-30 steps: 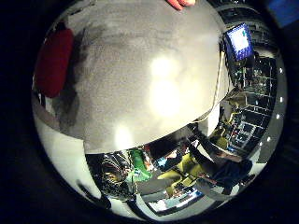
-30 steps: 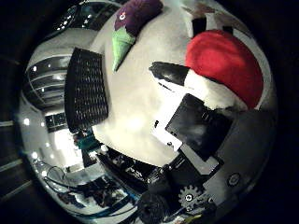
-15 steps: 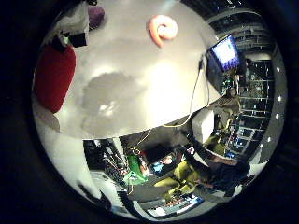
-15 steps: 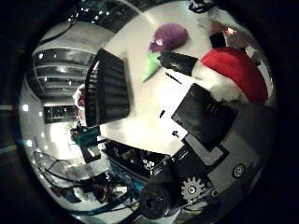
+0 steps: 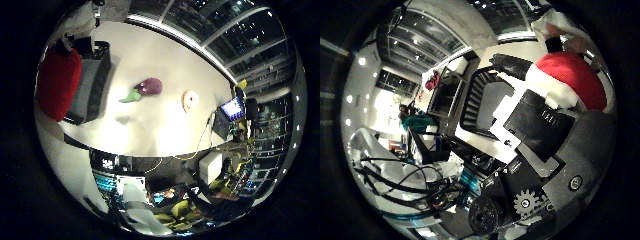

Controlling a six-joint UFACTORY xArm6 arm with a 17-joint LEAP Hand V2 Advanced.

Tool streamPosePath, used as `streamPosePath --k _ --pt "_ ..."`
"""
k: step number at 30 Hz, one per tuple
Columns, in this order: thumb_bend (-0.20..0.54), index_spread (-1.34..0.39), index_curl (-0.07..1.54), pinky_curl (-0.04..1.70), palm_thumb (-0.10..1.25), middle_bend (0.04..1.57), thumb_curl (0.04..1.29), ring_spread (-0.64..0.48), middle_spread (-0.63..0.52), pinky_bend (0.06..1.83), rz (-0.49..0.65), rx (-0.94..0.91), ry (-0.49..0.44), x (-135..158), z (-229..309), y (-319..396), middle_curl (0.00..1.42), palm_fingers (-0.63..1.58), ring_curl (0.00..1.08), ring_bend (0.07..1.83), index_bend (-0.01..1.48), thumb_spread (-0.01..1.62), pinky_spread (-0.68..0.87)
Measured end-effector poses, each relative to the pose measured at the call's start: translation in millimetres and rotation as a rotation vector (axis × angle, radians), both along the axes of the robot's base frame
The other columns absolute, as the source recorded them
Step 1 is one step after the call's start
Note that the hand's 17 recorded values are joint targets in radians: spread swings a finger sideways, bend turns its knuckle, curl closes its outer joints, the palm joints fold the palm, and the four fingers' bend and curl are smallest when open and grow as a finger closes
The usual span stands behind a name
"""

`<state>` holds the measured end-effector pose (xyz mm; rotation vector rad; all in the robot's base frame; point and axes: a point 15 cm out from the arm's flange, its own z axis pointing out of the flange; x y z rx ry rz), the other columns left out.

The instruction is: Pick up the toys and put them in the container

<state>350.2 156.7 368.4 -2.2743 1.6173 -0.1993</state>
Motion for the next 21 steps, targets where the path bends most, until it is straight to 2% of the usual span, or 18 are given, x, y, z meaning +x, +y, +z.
streamPosePath --k 6,10,11,12,13,14,15,17,21 --pt "-0.024 -0.2 0.66 0.65 0.95 1.29 0.45 -0.18 -0.12 1.2 0.089 0.031 -0.103 21 -2 54 0.6 1.25 0.53 1.38 1.14 0.96 -0.29" --pt "-0.03 -0.23 0.64 0.61 0.91 1.25 0.45 -0.19 -0.13 1.13 0.119 0.041 -0.153 39 -9 75 0.57 1.2 0.51 1.35 1.05 0.98 -0.36" --pt "-0.041 -0.28 0.61 0.61 0.88 1.2 0.44 -0.23 -0.16 1.16 0.126 0.035 -0.147 40 -14 77 0.56 0.88 0.5 1.28 0.9 0.96 -0.41" --pt "-0.04 -0.29 0.62 0.61 0.87 1.19 0.45 -0.23 -0.17 1.16 0.135 0.025 -0.136 41 -20 78 0.56 0.88 0.5 1.28 0.89 0.96 -0.43" --pt "-0.032 -0.35 0.65 0.67 0.87 1.05 0.44 -0.21 -0.19 1.11 0.141 0.014 -0.123 40 -26 78 0.53 0.17 0.49 1.08 0.86 0.97 -0.34" --pt "-0.033 -0.4 0.57 0.63 0.86 0.91 0.43 -0.14 -0.17 1.03 0.157 -0.008 -0.109 40 -34 78 0.46 -0.12 0.42 0.91 0.77 0.96 -0.18" --pt "-0.032 -0.44 0.46 0.52 0.85 0.77 0.42 -0.07 -0.13 0.93 0.178 -0.038 -0.092 38 -41 76 0.39 -0.16 0.31 0.77 0.63 0.95 -0.01" --pt "-0.036 -0.47 0.37 0.44 0.82 0.56 0.41 0.05 -0.07 0.84 0.215 -0.103 -0.049 34 -56 70 0.32 -0.19 0.24 0.62 0.46 0.94 0.21" --pt "-0.033 -0.49 0.32 0.36 0.78 0.33 0.38 0.15 0.01 0.71 0.259 -0.145 -0.028 32 -65 67 0.27 -0.09 0.2 0.46 0.27 0.93 0.38"
